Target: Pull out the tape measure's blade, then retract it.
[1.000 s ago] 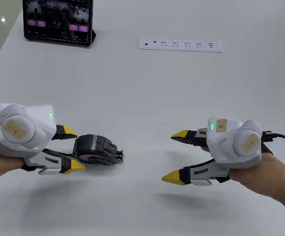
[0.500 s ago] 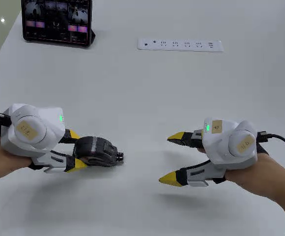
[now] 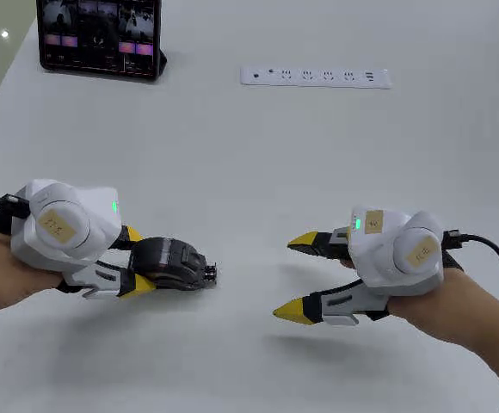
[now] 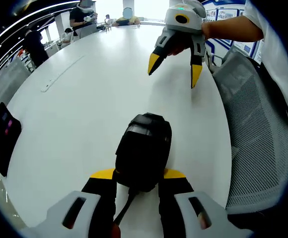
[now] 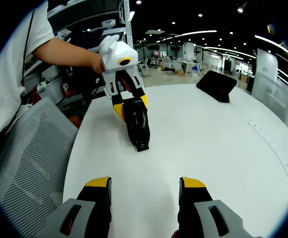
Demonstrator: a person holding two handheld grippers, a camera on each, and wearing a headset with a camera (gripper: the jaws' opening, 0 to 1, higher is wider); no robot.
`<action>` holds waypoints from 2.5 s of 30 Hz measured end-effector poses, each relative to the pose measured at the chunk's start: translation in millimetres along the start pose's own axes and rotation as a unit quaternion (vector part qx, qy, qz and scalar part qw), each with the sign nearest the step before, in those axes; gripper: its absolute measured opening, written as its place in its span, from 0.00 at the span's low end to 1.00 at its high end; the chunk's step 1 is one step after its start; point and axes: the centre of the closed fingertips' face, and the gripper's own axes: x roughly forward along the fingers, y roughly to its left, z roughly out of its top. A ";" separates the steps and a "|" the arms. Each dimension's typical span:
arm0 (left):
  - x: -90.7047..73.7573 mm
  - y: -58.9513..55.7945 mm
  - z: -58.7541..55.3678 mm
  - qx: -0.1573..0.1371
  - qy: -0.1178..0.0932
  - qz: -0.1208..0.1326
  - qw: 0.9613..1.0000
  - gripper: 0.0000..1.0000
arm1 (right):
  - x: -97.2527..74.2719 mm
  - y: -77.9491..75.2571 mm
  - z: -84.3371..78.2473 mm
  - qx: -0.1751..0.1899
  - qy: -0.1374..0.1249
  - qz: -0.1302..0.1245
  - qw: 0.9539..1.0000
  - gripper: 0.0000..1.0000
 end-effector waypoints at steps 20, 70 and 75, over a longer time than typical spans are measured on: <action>1.1 1.0 0.2 -0.006 -0.002 0.016 1.000 0.27 | 33.1 -7.2 19.2 -0.033 -0.019 0.014 0.999 0.41; 4.1 0.6 1.2 0.045 -0.002 0.001 0.999 0.26 | 93.5 3.1 29.1 -0.053 -0.046 0.050 0.996 0.13; 4.3 1.4 0.7 0.045 -0.002 0.003 0.999 0.26 | 93.0 2.4 29.8 -0.056 -0.047 0.046 0.996 0.12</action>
